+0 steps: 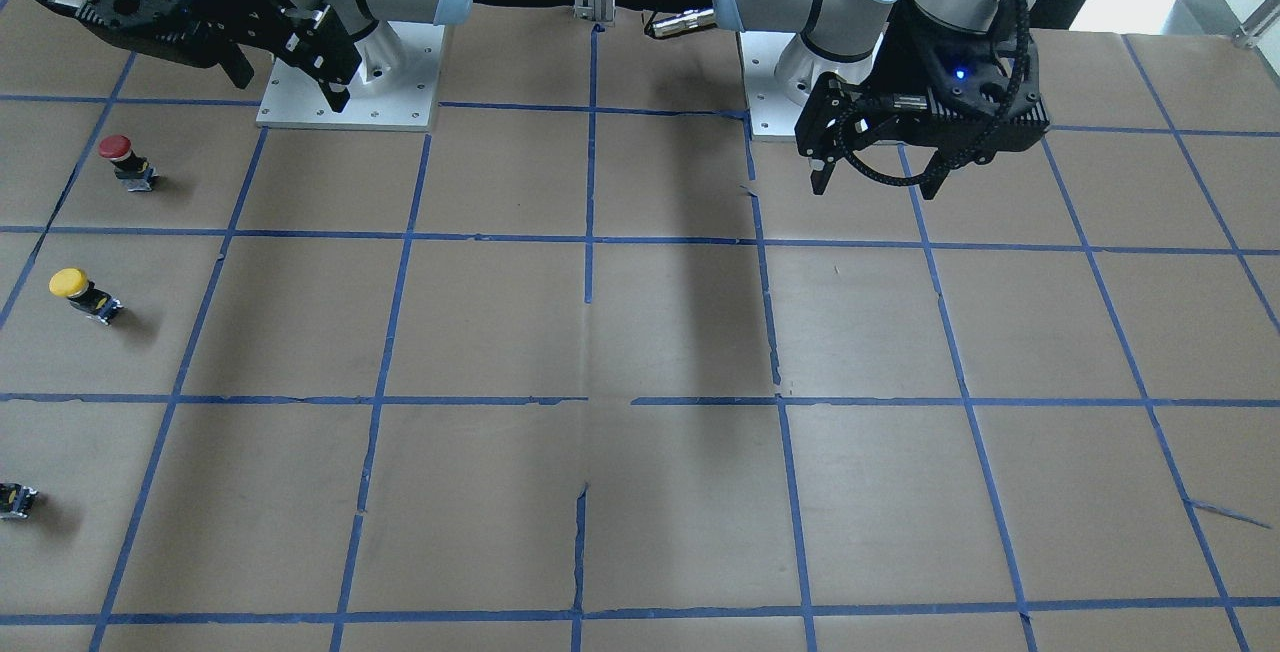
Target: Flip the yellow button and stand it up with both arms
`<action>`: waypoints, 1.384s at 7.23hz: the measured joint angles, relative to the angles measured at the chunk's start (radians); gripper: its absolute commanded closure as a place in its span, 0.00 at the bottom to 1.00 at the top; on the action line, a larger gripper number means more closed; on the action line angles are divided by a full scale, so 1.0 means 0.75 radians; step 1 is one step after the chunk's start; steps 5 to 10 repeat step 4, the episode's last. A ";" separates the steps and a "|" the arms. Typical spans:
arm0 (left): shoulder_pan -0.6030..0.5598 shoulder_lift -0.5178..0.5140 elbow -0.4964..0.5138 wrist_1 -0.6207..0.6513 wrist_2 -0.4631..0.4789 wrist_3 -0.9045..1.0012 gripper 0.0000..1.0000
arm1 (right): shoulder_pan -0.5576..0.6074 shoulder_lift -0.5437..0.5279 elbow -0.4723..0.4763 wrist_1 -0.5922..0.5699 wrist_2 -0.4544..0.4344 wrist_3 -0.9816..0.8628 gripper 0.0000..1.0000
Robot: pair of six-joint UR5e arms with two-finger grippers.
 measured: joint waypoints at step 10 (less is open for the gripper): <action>0.000 -0.006 0.012 -0.012 0.039 0.000 0.00 | 0.000 0.000 0.000 -0.004 0.009 -0.014 0.00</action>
